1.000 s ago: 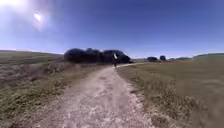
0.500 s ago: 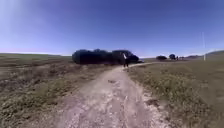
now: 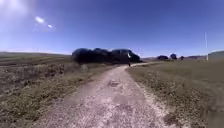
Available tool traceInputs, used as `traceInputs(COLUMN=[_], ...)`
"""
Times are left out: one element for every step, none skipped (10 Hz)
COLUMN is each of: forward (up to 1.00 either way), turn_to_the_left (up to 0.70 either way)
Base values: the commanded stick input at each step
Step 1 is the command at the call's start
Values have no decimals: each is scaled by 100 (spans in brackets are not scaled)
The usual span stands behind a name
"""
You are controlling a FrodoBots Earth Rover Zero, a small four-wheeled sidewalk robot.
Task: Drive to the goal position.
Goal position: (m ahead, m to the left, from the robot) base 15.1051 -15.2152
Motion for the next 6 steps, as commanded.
traceInputs(forward=[100, 100, 100, 100, 100, 100], turn_to_the_left=[0, 0, 0, -16, -35, -27])
